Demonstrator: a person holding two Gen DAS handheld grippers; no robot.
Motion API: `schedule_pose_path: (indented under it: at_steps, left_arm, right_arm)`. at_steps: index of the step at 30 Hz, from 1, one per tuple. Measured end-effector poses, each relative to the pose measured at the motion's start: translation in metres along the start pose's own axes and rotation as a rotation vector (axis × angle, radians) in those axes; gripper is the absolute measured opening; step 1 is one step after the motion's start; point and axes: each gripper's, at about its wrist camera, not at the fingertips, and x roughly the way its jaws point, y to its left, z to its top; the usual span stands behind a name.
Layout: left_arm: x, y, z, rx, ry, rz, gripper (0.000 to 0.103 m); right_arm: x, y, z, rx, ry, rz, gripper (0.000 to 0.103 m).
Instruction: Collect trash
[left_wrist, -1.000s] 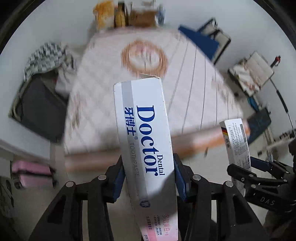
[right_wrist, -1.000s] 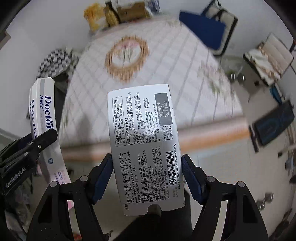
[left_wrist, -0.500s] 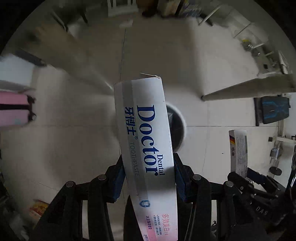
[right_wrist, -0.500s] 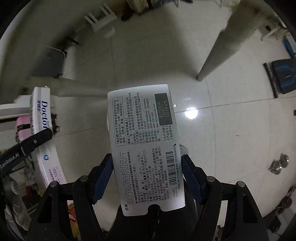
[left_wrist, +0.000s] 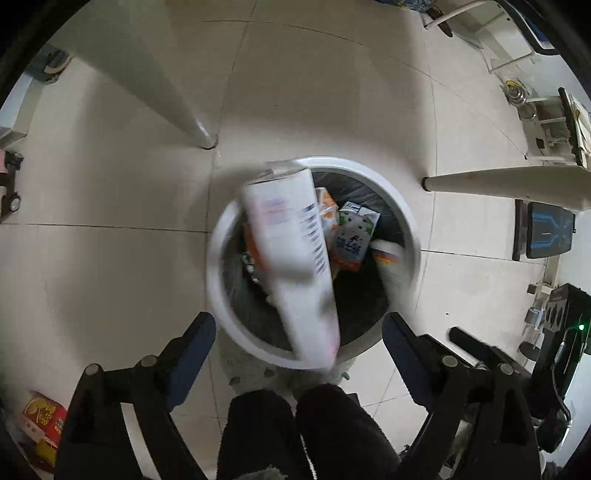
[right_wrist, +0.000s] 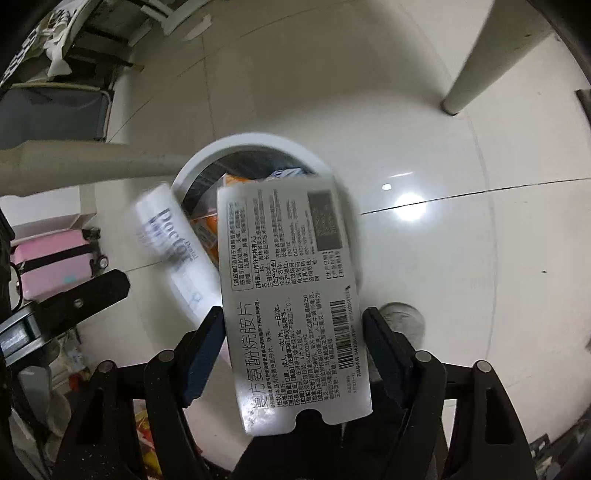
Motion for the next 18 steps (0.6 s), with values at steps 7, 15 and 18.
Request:
schedule_pose_path:
  at_steps: [7, 15, 18]
  left_arm:
    - [-0.082, -0.003, -0.037, 0.041, -0.139, 0.137, 0.092]
    - [-0.221, -0.024, -0.085, 0.064, -0.203, 0.137, 0.092]
    - [-0.25, -0.036, -0.105, 0.081, -0.206, 0.134, 0.092]
  right_arm:
    - [-0.051, 0.025, -0.004, -0.06, -0.05, -0.061, 0.103]
    - [-0.191, 0.065, -0.033, -0.11, -0.108, -0.164, 0.103]
    - [-0.25, 0.077, -0.055, -0.122, -0.121, -0.176, 0.103]
